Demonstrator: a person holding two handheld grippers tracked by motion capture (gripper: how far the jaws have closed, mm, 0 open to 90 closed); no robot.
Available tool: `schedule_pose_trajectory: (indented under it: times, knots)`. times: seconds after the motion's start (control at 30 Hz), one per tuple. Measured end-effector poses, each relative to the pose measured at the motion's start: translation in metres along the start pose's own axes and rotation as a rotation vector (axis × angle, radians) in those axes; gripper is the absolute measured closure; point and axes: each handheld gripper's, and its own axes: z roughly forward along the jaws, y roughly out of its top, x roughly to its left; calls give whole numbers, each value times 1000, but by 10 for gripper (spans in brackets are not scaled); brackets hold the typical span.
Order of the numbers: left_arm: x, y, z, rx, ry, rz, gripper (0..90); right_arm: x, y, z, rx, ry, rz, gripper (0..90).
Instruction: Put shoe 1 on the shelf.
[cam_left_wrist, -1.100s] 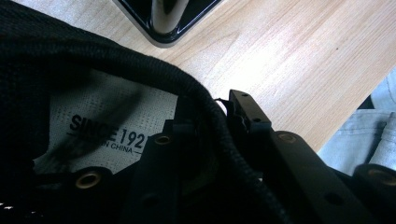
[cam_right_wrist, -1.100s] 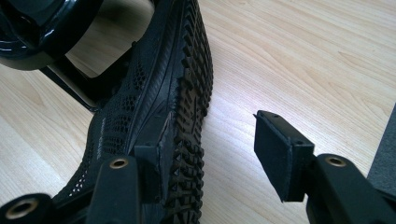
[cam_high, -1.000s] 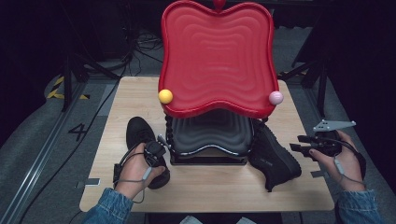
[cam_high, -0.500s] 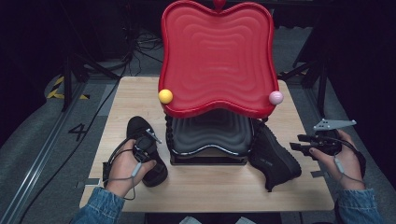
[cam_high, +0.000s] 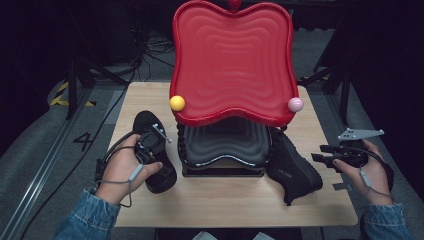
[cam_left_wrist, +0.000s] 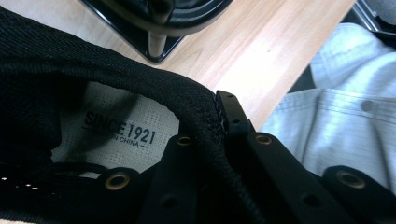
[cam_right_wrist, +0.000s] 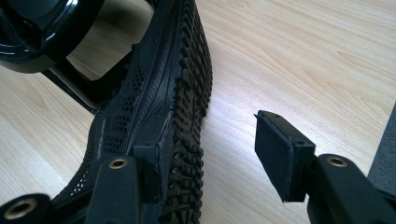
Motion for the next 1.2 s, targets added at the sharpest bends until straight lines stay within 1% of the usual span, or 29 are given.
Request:
schedule_pose_trajectory:
  times: [0.03, 0.07, 0.1, 0.13, 0.17, 0.2, 0.23, 0.27, 0.3, 0.33, 0.4, 0.43, 0.47, 0.5, 0.57, 0.63, 0.83, 0.9, 1.0, 1.03, 1.07, 1.2]
  knots:
    - [-2, 1, -4, -3, 0, -2, 875, 0, 0, 0, 2, -1, -1, 478]
    - [-4, 2, -9, -3, 9, 9, 875, 0, -1, 0, 3, -1, 0, 479]
    - [-6, 3, -14, 6, 18, 16, 875, 0, -1, 1, 4, 1, -1, 478]
    - [-7, 4, -18, 8, 23, 15, 875, 0, -1, 1, 6, 2, 1, 478]
    - [-7, 4, -18, 8, 23, 15, 875, 0, -1, 1, 6, 2, 1, 478]
    - [-8, 5, -21, -1, 26, 21, 875, 0, -1, 1, 4, 1, -2, 478]
    - [-10, 6, -25, 2, 31, 20, 875, 0, -1, 0, 3, 2, 0, 478]
    - [-11, 7, -28, 3, 31, 28, 875, 0, -1, -1, 4, 2, 5, 478]
    - [-13, 8, -36, -1, 36, 43, 875, 0, -1, -1, 4, 1, 6, 478]
    - [-14, 9, -38, 0, 32, 41, 875, 0, -2, -1, 2, 2, 4, 478]
    - [-18, 11, -46, 2, 47, 52, 875, 0, -2, -2, 3, 1, 6, 477]
    - [-19, 11, -49, 1, 45, 58, 875, 0, -2, -2, 3, 1, 5, 477]
    - [-21, 12, -53, -4, 50, 58, 875, 0, -2, -2, 3, 1, 5, 476]
    - [-21, 12, -53, -4, 50, 58, 875, 0, -2, -2, 3, 1, 5, 476]
    - [-24, 14, -63, -6, 59, 68, 875, 0, -2, -2, 3, 2, 6, 477]
    - [-26, 15, -70, -11, 69, 69, 875, 0, -2, -2, 1, 3, 0, 476]
    - [-33, 21, -92, -15, 102, 89, 874, 0, -2, -4, 2, 1, 8, 476]
    - [-36, 21, -99, -25, 113, 93, 874, 1, -2, -4, 2, -1, 4, 474]
    - [-41, 22, -110, -54, 122, 106, 874, 1, -2, -5, -8, 0, -1, 474]
    - [-43, 22, -114, -57, 122, 120, 874, 1, -1, -6, -8, 0, 1, 473]
    - [-44, 23, -117, -61, 123, 126, 874, 2, -1, -7, -10, -3, -3, 473]
    - [-49, 26, -125, -53, 132, 140, 875, 2, -1, -6, -7, 2, -6, 473]
